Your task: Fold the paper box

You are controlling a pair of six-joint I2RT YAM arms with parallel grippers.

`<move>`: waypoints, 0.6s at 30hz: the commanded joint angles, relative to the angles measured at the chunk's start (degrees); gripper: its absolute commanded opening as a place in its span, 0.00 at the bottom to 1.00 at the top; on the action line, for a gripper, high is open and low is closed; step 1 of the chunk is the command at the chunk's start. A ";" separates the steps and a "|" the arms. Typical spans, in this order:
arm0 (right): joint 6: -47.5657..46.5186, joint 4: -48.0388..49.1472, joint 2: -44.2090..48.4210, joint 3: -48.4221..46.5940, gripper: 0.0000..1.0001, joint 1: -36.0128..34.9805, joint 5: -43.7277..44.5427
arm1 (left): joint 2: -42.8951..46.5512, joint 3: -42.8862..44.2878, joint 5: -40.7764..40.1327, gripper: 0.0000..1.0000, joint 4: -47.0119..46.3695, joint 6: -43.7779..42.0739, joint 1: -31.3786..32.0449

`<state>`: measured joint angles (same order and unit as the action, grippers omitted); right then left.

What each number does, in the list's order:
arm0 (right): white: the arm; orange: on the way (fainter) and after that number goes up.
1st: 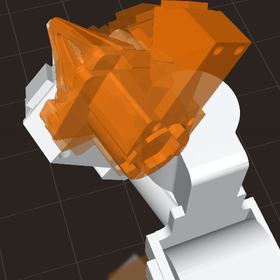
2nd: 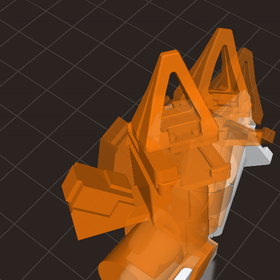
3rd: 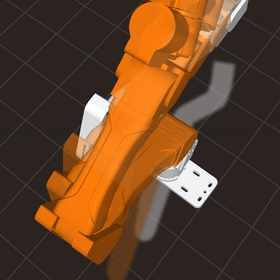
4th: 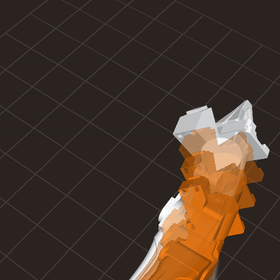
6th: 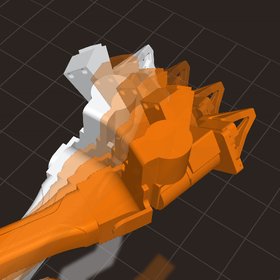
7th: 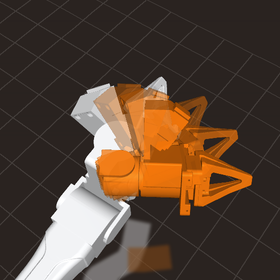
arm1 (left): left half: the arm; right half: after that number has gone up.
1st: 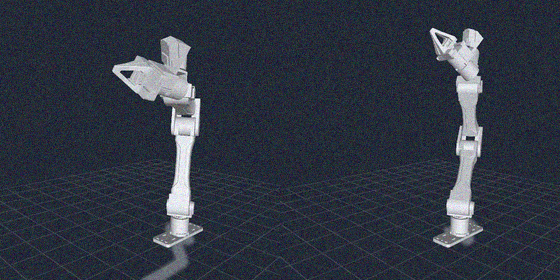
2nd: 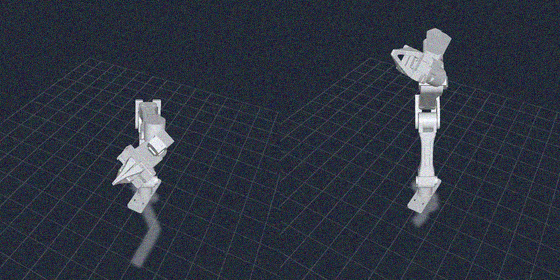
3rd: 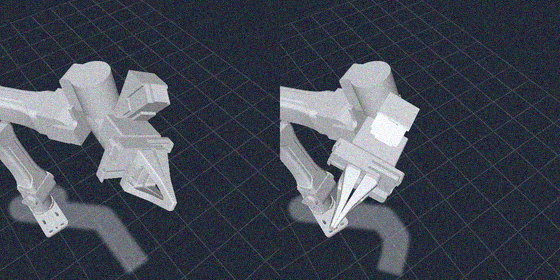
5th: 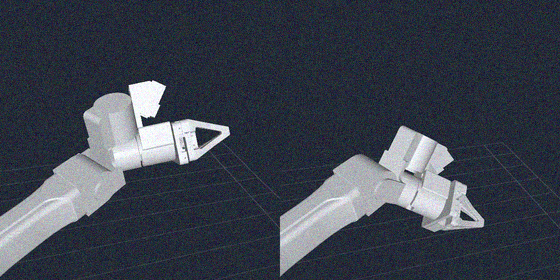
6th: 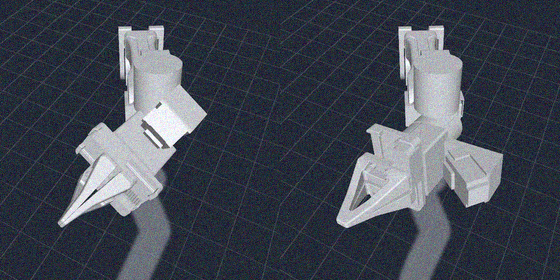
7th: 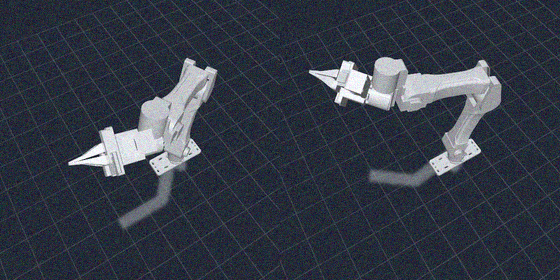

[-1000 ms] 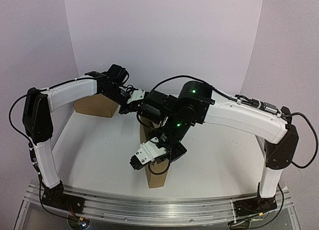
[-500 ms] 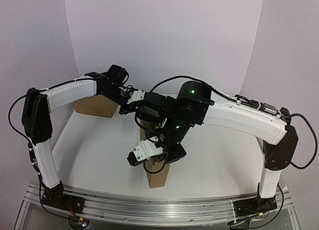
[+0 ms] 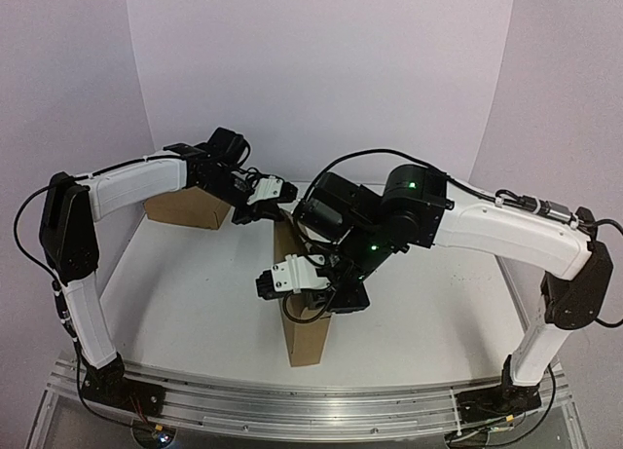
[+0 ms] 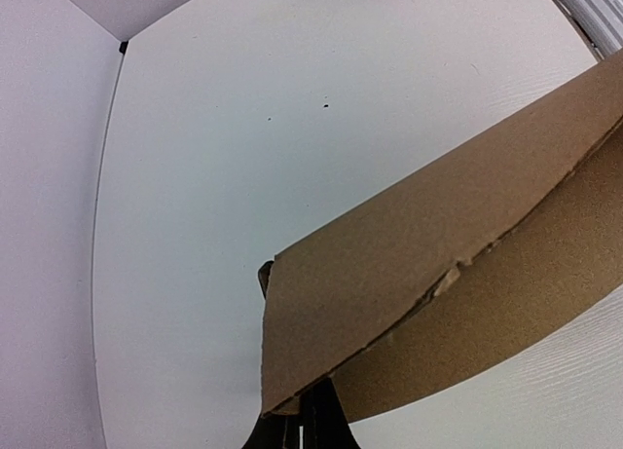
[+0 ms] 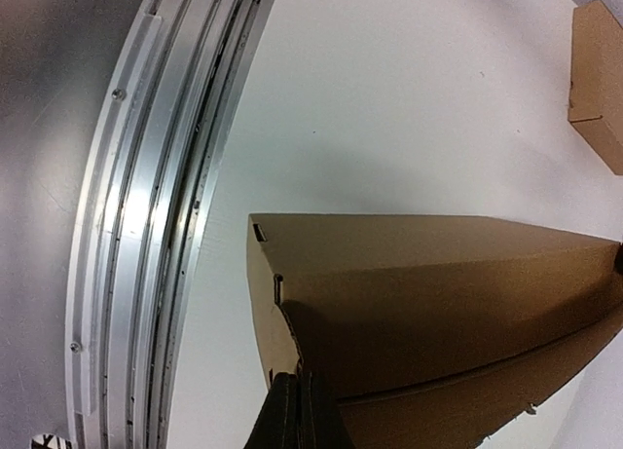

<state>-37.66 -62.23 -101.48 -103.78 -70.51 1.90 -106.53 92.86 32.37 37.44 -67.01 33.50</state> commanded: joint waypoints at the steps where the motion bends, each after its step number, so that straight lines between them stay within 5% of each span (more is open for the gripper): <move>1: 5.12 10.64 6.50 3.59 0.00 2.46 0.77 | -1.96 -3.93 -5.25 0.00 10.03 -3.30 1.22; 18: 0.67 14.24 6.69 8.43 0.00 2.75 -10.35 | -1.93 -4.01 -5.22 0.00 10.06 -2.41 1.43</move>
<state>-34.39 -52.79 -94.46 -93.56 -68.17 -3.30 -106.19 92.47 31.38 36.84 -68.04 33.86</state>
